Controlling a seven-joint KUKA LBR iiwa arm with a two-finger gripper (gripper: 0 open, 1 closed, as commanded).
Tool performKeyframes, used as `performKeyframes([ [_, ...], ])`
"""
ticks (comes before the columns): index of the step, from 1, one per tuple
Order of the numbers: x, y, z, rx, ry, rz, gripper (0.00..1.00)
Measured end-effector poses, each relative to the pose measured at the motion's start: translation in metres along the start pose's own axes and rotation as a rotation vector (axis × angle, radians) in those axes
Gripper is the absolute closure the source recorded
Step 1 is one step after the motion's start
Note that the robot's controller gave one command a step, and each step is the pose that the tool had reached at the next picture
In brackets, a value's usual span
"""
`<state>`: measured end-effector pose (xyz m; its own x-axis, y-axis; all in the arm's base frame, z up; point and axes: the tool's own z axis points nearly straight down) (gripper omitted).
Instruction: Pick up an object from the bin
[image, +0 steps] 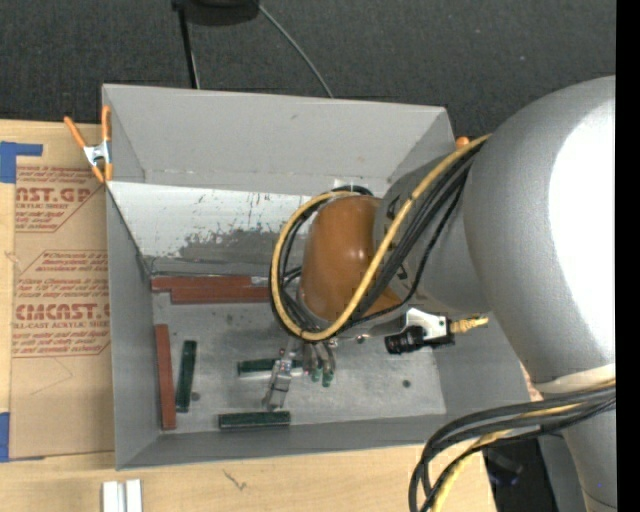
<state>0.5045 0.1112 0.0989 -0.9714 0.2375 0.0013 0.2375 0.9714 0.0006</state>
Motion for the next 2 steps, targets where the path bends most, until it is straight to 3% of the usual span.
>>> performKeyframes([
  [1,-0.009,-0.003,0.031,0.002,0.000,-0.082,0.00],
  [2,0.008,-0.005,0.028,-0.001,-0.004,0.168,1.00],
])
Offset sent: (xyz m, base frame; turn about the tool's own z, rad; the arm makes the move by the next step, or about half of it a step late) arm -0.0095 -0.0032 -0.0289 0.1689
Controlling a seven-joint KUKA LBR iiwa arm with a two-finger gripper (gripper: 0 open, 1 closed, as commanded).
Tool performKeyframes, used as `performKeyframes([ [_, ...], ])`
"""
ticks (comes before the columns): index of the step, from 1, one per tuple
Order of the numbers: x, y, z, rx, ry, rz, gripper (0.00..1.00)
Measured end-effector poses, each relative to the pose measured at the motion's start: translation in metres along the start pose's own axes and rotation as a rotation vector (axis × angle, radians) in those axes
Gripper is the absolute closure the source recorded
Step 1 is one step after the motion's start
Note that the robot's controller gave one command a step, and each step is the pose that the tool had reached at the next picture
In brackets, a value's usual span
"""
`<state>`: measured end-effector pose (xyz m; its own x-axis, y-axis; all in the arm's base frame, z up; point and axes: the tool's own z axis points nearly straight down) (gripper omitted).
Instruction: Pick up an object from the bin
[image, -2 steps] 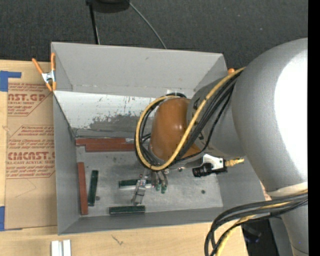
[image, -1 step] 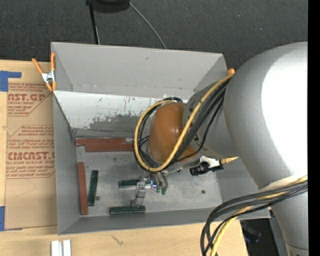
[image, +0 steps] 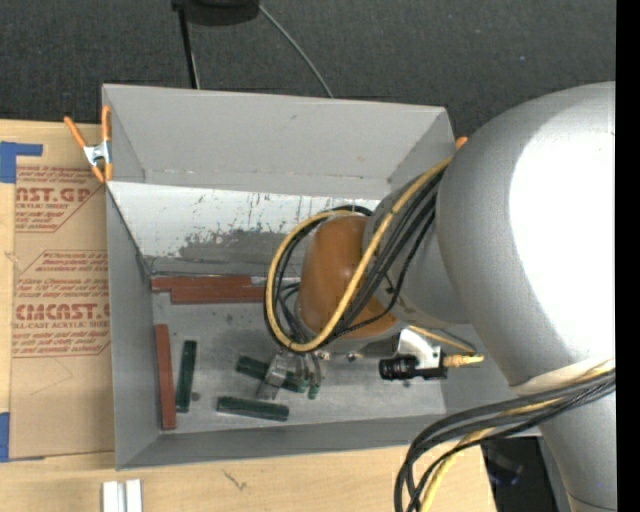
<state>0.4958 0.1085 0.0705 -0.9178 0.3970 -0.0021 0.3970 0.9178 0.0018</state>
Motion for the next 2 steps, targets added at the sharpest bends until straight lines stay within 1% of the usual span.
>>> performKeyframes([
  [2,0.0002,-0.0001,-0.0021,0.000,0.001,0.000,1.00],
])
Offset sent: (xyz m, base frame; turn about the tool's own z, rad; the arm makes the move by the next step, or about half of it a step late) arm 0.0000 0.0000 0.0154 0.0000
